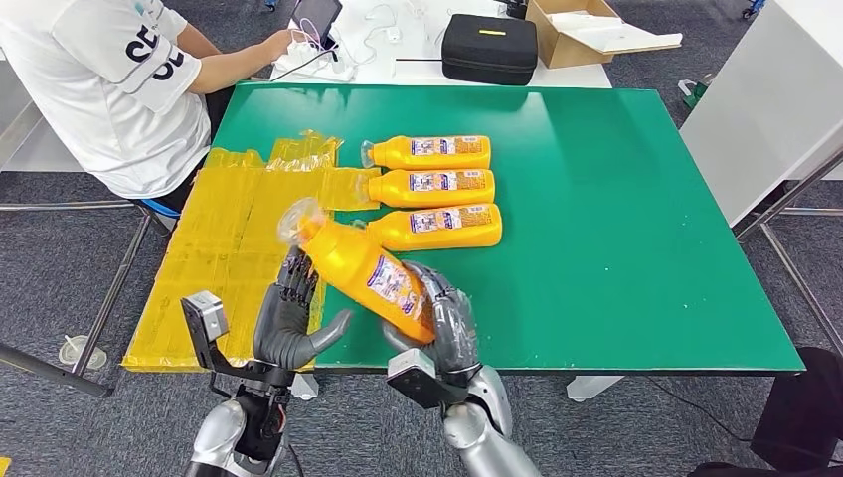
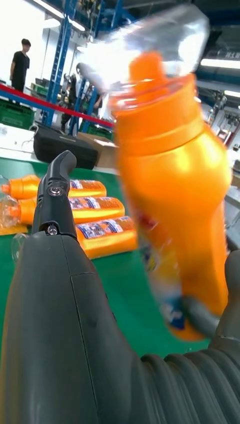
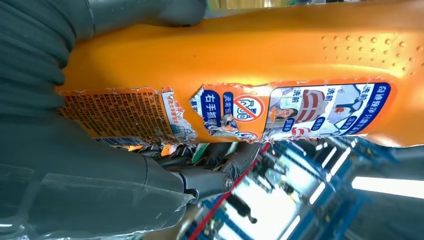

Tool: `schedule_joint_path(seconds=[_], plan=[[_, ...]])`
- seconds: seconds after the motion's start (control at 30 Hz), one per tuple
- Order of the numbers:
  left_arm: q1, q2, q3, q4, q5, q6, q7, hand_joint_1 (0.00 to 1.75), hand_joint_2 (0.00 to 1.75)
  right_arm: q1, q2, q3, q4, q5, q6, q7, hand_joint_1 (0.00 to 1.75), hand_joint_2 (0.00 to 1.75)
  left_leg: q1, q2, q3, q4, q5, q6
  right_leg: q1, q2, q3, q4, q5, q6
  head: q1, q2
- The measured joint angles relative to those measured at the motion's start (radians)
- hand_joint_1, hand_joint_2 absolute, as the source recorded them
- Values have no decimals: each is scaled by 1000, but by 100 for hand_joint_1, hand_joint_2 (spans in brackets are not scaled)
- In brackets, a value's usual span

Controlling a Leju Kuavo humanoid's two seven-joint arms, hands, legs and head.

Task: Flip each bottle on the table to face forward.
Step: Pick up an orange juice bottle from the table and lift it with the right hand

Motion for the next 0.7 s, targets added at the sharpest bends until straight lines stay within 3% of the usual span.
schedule_joint_path(seconds=[0.7], plan=[[-12,14,-2,81,110,-122,63,0,175,-40,39,95,214,35,-62,17,175,175,0,0,0,0,0,0,0,0,0,0,0,0,0,0]])
